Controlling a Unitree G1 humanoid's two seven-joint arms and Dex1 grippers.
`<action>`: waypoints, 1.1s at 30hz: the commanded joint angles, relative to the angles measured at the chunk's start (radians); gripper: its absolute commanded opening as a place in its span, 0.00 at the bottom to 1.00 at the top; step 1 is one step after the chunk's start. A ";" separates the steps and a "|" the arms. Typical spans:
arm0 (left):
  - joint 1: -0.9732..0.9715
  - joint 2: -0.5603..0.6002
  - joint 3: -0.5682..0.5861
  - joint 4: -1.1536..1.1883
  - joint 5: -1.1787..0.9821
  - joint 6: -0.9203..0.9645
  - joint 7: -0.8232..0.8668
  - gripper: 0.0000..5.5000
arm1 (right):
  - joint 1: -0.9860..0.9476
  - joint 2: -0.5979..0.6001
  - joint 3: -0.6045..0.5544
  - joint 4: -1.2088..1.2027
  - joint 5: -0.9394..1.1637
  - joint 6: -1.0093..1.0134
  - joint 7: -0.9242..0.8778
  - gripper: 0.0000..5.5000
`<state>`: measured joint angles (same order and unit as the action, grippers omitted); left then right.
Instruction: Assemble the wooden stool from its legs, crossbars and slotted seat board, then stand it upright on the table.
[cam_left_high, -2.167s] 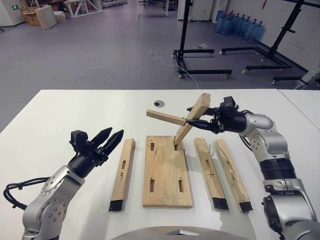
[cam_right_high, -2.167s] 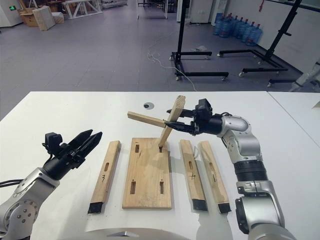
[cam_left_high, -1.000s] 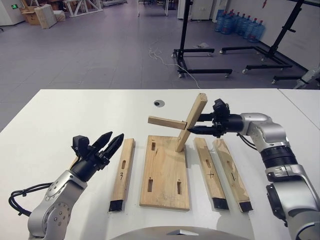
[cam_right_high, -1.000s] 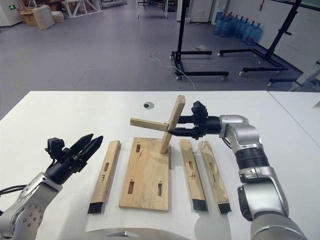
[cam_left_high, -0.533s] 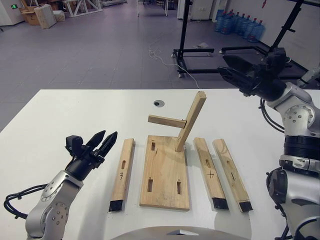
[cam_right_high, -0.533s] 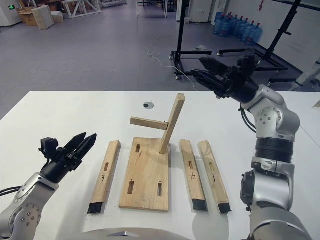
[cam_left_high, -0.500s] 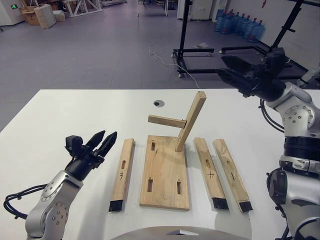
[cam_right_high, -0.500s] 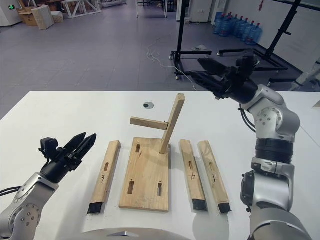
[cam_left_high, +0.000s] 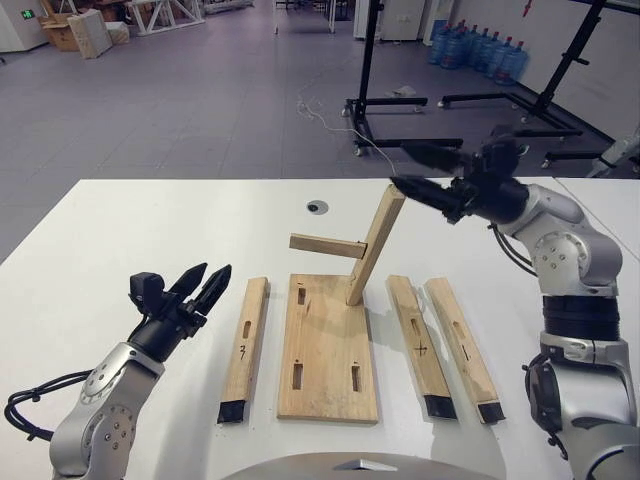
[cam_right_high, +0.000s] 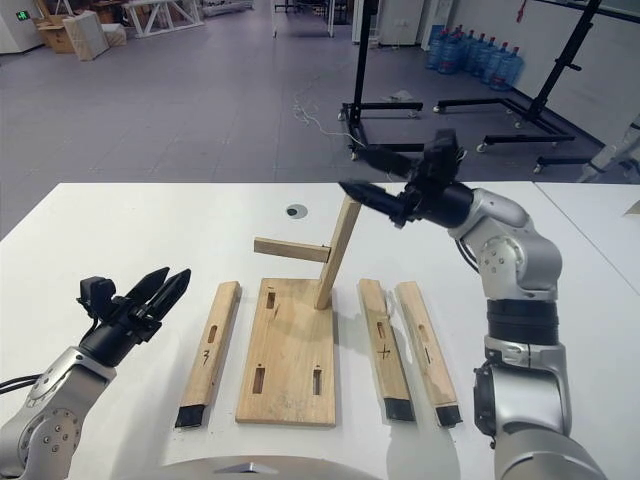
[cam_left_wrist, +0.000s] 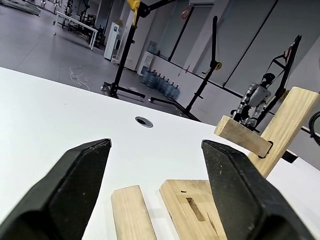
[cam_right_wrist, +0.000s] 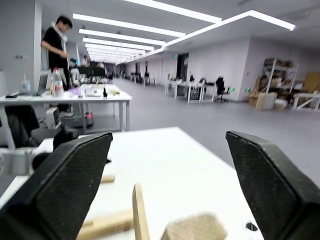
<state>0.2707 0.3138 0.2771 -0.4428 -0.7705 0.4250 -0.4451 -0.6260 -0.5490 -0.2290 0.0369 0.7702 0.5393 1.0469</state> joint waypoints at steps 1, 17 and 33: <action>0.027 0.063 0.097 0.024 0.065 -0.010 0.049 0.60 | -0.004 0.001 -0.092 -0.029 0.104 0.074 -0.077 0.76; 0.147 0.183 0.095 0.213 0.381 -0.012 0.045 0.60 | 0.307 0.103 -0.105 -0.137 0.100 0.094 -0.278 0.76; 0.154 -0.113 0.037 -0.265 0.454 -0.074 0.366 0.60 | 0.830 0.245 -0.138 -0.489 -0.131 0.088 -0.835 0.76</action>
<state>0.4093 0.2177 0.3181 -0.6923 -0.3535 0.3339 -0.1172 0.1220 -0.2624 -0.4076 -0.3470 0.6477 0.5720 0.2030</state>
